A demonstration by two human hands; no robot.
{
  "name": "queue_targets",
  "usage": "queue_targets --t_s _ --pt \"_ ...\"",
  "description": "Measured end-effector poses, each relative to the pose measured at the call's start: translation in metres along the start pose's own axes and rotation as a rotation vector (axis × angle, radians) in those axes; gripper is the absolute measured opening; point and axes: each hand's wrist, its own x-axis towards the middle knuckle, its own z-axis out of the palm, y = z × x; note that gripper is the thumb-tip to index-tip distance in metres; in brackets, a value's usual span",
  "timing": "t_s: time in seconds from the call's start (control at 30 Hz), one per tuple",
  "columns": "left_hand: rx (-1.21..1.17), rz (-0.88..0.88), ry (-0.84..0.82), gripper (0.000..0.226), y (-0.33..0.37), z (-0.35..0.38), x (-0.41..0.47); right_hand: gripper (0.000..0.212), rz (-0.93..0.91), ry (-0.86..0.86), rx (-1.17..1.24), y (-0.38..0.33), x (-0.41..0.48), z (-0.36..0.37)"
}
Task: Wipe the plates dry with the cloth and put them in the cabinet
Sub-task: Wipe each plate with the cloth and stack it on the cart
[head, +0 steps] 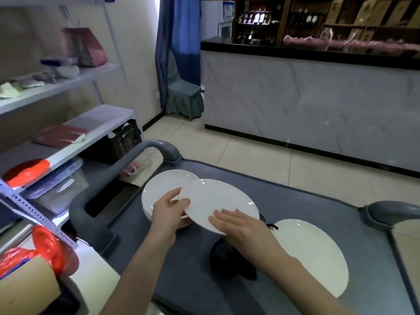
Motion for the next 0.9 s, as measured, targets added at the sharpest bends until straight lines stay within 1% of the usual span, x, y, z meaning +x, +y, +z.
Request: queue_targets --t_s 0.07,0.1,0.13,0.17,0.2,0.23,0.27,0.33,0.37,0.4,0.43,0.5,0.57,0.63,0.7,0.8,0.9 --pt "-0.02 0.0 0.033 0.034 -0.003 -0.021 0.012 0.056 0.122 -0.22 0.108 0.002 0.018 0.014" --pt "-0.03 0.003 0.048 0.035 -0.004 -0.032 0.019 0.063 0.197 -0.278 0.172 0.004 0.025 0.021" --pt "-0.038 0.006 0.064 0.036 -0.004 -0.043 0.027 0.067 0.277 -0.242 0.26 0.005 0.032 0.028" --pt "-0.044 0.012 0.076 0.038 -0.004 -0.054 0.035 0.067 0.382 -0.139 0.358 0.006 0.039 0.034" --pt "-0.047 0.016 0.085 0.039 -0.004 -0.063 0.043 0.063 0.502 0.0 0.428 0.006 0.043 0.038" --pt "-0.045 0.018 0.088 0.04 -0.003 -0.074 0.053 0.059 0.624 0.114 0.453 0.007 0.05 0.045" --pt "-0.041 0.022 0.085 0.041 -0.003 -0.081 0.061 0.055 0.739 0.173 0.461 0.008 0.057 0.051" --pt "-0.043 0.021 0.07 0.044 -0.002 -0.094 0.079 0.044 0.918 0.158 0.552 0.006 0.074 0.068" --pt "-0.043 0.021 0.056 0.044 -0.002 -0.099 0.087 0.036 0.973 0.154 0.625 0.005 0.083 0.077" --pt "-0.038 0.023 0.038 0.043 -0.002 -0.103 0.096 0.031 1.013 0.178 0.696 0.003 0.09 0.085" --pt "-0.024 0.026 0.021 0.043 -0.003 -0.106 0.104 0.033 1.046 0.215 0.747 0.001 0.095 0.092" --pt "0.048 0.045 0.001 0.043 -0.006 -0.11 0.118 0.045 1.097 0.28 0.78 0.0 0.104 0.104" --pt "0.216 0.097 -0.008 0.043 -0.01 -0.116 0.13 0.053 1.134 0.319 0.793 -0.001 0.112 0.116" --pt "0.384 0.165 -0.021 0.04 -0.015 -0.123 0.141 0.051 1.16 0.34 0.799 -0.002 0.12 0.127" --pt "0.47 0.186 -0.007 0.041 -0.021 -0.129 0.151 0.044 1.205 0.347 0.786 0.0 0.126 0.138" --pt "0.512 0.131 0.05 0.047 -0.027 -0.132 0.164 0.04 1.23 0.308 0.747 0.004 0.13 0.15" --pt "0.522 0.139 0.053 0.046 -0.03 -0.131 0.168 0.037 1.263 0.303 0.697 0.003 0.13 0.158"
